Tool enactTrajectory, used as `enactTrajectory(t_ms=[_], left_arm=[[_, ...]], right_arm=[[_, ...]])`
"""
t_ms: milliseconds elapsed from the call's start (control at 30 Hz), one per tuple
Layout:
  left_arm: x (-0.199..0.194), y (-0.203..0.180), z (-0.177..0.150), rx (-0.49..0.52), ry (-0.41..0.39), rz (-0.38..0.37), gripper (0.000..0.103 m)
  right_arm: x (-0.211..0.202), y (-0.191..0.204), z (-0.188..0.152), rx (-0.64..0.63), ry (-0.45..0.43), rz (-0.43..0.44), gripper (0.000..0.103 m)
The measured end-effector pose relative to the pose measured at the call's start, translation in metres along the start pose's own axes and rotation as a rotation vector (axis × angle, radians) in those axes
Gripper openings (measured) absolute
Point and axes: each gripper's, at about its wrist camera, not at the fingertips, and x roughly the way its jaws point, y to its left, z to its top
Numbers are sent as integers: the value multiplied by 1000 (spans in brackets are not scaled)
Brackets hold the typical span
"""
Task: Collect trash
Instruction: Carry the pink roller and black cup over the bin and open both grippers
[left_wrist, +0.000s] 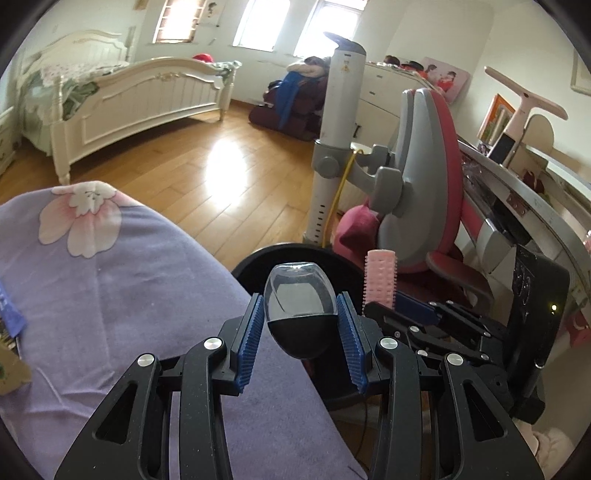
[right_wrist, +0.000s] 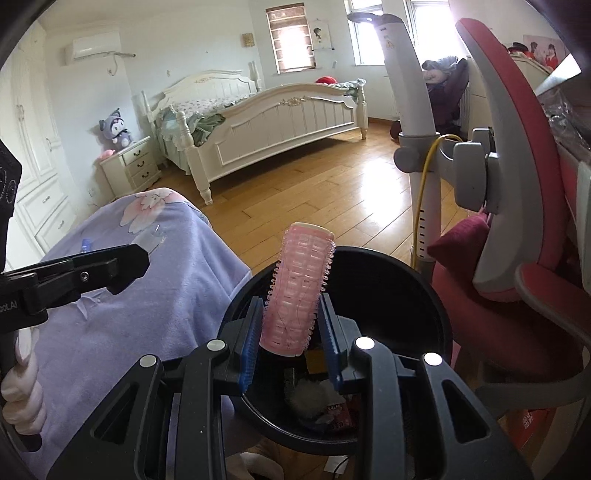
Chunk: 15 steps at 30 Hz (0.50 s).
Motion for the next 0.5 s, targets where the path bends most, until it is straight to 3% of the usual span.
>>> enactTrajectory(t_ms=[467,500], left_arm=[[34,-26,8,49,55,-19,41],[34,-27,8,58,55,-13,48]], right_arm=[[10,-31,-16,37,36,-26,33],[10,-32,-16,38,37,-38,34]])
